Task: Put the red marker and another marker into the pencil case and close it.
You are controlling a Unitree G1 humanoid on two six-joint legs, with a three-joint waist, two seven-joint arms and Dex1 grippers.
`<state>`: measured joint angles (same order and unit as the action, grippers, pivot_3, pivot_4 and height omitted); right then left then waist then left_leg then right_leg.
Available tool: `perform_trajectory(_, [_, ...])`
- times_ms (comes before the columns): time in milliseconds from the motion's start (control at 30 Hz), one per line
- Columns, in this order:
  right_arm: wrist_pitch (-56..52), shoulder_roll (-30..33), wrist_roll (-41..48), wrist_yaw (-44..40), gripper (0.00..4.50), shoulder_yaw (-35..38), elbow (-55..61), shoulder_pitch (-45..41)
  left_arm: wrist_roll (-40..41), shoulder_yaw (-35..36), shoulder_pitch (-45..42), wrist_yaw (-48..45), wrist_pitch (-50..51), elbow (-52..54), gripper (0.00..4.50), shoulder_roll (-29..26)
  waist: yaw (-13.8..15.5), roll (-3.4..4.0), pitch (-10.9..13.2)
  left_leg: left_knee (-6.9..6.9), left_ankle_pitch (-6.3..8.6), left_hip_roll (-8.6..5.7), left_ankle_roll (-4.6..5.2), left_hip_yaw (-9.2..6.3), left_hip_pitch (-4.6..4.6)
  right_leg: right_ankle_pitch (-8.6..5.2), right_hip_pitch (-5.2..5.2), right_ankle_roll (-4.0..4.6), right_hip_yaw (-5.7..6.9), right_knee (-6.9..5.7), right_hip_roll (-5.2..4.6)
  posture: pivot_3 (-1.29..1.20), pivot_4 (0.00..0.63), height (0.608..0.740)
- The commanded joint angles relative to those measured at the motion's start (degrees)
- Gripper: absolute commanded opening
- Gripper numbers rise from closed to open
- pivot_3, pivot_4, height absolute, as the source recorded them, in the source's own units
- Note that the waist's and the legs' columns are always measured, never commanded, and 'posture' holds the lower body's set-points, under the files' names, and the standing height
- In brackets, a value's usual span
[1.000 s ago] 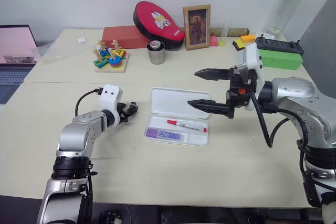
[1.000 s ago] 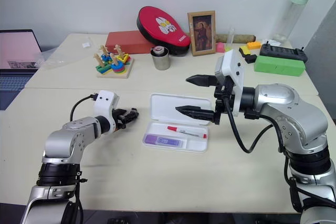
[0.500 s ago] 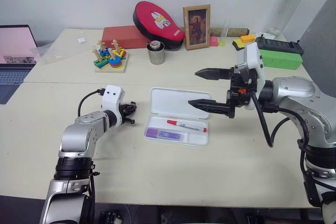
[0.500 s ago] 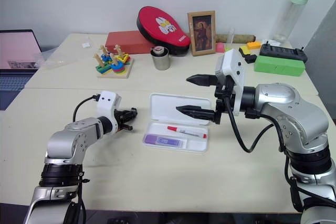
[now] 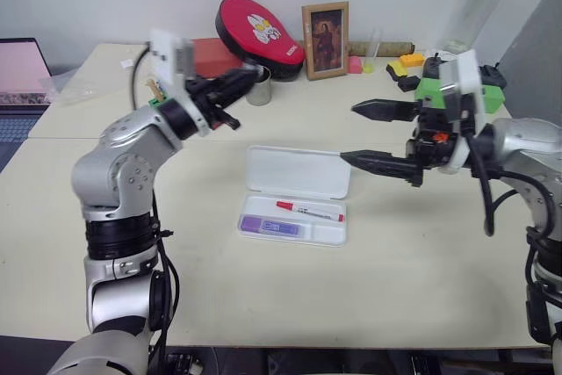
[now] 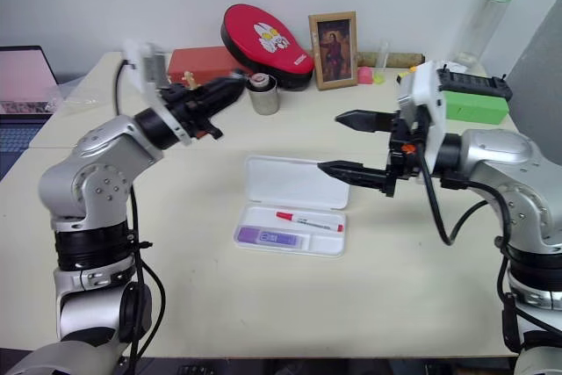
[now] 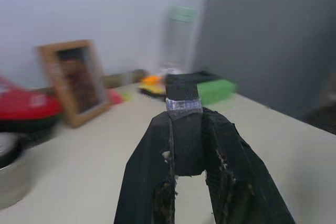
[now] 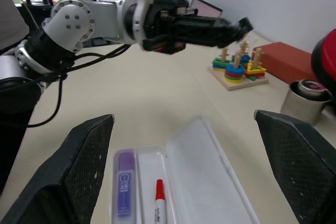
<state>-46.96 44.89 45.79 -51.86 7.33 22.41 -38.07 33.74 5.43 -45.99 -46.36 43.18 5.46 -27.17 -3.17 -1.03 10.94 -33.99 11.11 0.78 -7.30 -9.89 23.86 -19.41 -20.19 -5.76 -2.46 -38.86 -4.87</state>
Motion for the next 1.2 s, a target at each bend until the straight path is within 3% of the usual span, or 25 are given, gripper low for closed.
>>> perform_trajectory(33, [0.4, 3.5, 0.9, -0.9, 4.50, 4.1, 2.7, 2.7, -1.6, -9.6, -1.2, -9.3, -1.5, 1.6, 0.45, -2.0, 0.0, 0.00, 0.0, -0.01, 0.00, 0.00, 0.00, 0.01, -0.01, 0.00, 0.02, 0.00, -0.01, 0.00, 0.00, 0.00, 0.150, 0.740])
perform_trajectory(200, [1.0, 7.3, -0.8, 0.1, 4.50, 6.2, 5.2, 8.5, -11.5, -22.8, -0.4, -17.4, -10.9, -3.3, 0.45, -3.6, -0.2, 0.02, 0.0, -0.01, 0.07, 0.00, 0.14, 0.06, -0.06, 0.00, 0.00, 0.00, -0.06, -0.05, 0.00, 0.00, 0.150, 0.740])
perform_trajectory(367, [-0.3, 9.9, 0.1, 0.6, 4.50, 7.3, 9.1, 13.0, -18.7, -29.7, -2.4, -19.6, -17.9, -12.4, 0.45, 0.7, 0.1, 0.04, 0.0, -0.06, 0.10, 0.00, 0.19, 0.08, -0.03, 0.00, -0.01, 0.00, -0.09, -0.08, 0.00, 0.00, 0.150, 0.740])
perform_trajectory(600, [0.0, 13.6, -2.5, 0.4, 4.50, 6.3, 11.9, 20.2, -22.4, -31.8, -3.8, -22.1, -19.6, -16.8, 0.45, 3.9, 0.2, 0.04, 0.0, -0.06, 0.10, 0.00, 0.20, 0.07, 0.02, 0.00, -0.02, -0.01, -0.07, -0.04, 0.00, 0.00, 0.150, 0.740])
perform_trajectory(933, [0.2, 12.5, -2.0, 2.5, 4.50, 5.8, 12.4, 20.7, -22.9, -33.4, 0.8, -25.2, -14.3, -7.3, 0.45, 0.7, 0.0, 0.04, 0.0, -0.07, 0.10, 0.00, 0.20, 0.07, -0.02, -0.01, 0.00, -0.01, -0.08, -0.07, 0.00, 0.00, 0.150, 0.740])
perform_trajectory(1200, [0.8, 11.9, -2.6, 2.8, 4.50, 4.3, 11.8, 19.9, -25.3, -34.7, 1.6, -24.9, -15.5, -8.5, 0.45, 1.1, 0.2, 0.05, 0.0, -0.12, 0.10, 0.00, 0.20, 0.06, -0.02, -0.01, 0.03, -0.01, -0.07, -0.08, 0.00, 0.00, 0.150, 0.740])
